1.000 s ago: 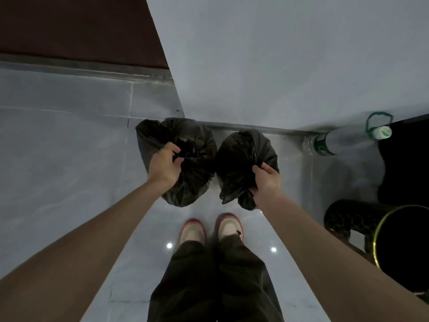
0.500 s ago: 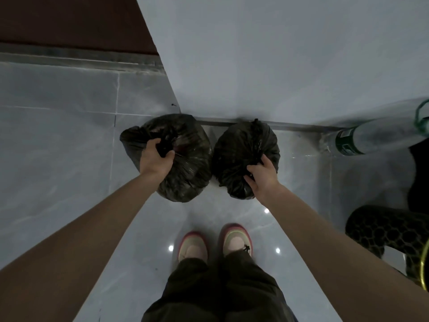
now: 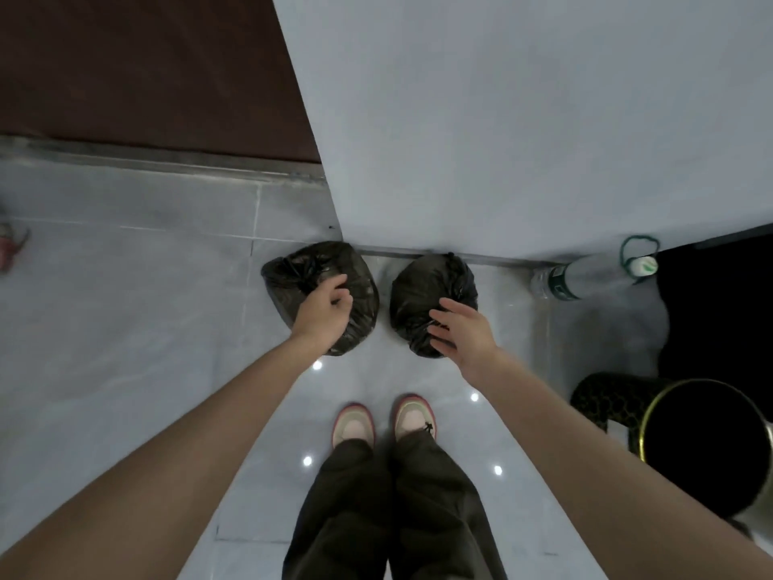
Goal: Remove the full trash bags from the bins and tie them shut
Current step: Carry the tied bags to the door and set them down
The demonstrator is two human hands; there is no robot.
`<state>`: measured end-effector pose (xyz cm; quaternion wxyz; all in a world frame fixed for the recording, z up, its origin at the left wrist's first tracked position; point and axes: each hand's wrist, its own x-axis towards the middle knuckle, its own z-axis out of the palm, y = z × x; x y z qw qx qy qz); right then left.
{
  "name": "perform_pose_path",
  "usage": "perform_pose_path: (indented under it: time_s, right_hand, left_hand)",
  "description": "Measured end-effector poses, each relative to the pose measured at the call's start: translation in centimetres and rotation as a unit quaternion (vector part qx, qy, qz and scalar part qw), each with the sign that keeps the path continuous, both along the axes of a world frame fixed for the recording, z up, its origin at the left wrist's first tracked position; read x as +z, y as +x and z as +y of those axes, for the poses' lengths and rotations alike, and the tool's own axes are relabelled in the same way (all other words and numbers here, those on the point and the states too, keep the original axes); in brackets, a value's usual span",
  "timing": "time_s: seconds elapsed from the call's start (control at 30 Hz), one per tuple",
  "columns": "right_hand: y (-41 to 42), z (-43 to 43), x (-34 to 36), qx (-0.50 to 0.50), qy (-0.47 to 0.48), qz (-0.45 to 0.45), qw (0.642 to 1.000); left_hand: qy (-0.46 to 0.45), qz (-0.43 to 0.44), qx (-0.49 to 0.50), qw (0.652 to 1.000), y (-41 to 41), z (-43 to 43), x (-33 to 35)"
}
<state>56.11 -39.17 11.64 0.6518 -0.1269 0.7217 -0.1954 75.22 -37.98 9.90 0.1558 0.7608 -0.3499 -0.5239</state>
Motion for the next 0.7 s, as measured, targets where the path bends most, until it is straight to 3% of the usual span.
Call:
perform_pose_path:
  time_s: [0.43, 0.7]
  right_hand:
    - [-4.2, 7.6, 24.5, 0.151, -0.165, 0.086, 0.971]
    - [-11.4, 16.1, 31.8, 0.056, -0.185, 0.124, 0.973]
  left_hand:
    - [-0.064, 0.044, -0.092, 0.993, -3.8, 4.2, 23.9]
    - [-0.048, 0.095, -0.17, 0.98, -9.0, 8.3, 31.6]
